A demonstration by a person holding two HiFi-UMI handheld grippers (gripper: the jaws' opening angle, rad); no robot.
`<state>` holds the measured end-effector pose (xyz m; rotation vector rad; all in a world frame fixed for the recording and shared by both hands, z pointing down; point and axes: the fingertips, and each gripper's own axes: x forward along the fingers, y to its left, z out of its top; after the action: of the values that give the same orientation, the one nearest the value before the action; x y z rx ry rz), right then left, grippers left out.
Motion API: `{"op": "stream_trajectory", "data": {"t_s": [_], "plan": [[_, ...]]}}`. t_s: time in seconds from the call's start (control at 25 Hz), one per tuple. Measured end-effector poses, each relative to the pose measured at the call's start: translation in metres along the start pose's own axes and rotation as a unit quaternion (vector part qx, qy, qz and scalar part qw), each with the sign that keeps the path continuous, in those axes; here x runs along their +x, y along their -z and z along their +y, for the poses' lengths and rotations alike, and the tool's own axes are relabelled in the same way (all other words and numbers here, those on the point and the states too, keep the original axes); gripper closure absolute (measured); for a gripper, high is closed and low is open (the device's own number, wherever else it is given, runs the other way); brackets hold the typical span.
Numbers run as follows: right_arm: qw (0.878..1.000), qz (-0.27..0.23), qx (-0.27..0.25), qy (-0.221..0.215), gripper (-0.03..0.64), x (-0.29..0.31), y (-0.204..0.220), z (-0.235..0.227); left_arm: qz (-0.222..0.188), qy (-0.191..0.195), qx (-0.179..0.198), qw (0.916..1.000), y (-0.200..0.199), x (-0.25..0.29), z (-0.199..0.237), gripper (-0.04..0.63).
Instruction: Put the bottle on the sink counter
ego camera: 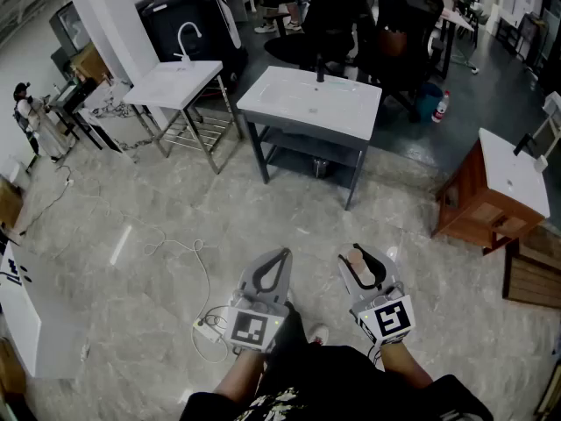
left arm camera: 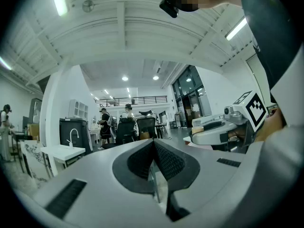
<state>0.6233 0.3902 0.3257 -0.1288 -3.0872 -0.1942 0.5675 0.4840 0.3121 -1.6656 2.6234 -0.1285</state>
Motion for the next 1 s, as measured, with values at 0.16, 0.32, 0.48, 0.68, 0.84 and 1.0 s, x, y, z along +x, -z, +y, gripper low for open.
{"op": "stream_trajectory", "data": {"t_s": [0.16, 0.32, 0.48, 0.68, 0.84, 1.0], "plan": [[1.000, -0.001, -0.001, -0.001, 0.483, 0.002, -0.002, 0.002, -0.003, 0.003, 0.002, 1.0000, -0.004, 0.001, 0.001, 0.581], [1.000, 0.004, 0.002, 0.002, 0.482, 0.002, 0.003, 0.003, -0.008, 0.007, 0.007, 0.9999, -0.006, 0.001, -0.002, 0.581], [1.000, 0.003, 0.010, -0.003, 0.482, 0.001, 0.003, 0.005, -0.006, 0.003, 0.002, 1.0000, -0.004, -0.001, -0.002, 0.581], [1.000, 0.001, 0.008, -0.011, 0.482, 0.008, 0.001, 0.012, -0.005, 0.001, -0.005, 1.0000, -0.001, -0.003, 0.004, 0.581], [1.000, 0.000, 0.002, -0.018, 0.482, 0.009, -0.001, 0.016, -0.009, 0.002, -0.011, 0.9999, 0.003, 0.001, 0.006, 0.581], [1.000, -0.001, 0.003, -0.020, 0.482, 0.019, -0.003, 0.014, -0.010, 0.004, -0.009, 0.9999, 0.000, 0.009, 0.014, 0.581]]}}
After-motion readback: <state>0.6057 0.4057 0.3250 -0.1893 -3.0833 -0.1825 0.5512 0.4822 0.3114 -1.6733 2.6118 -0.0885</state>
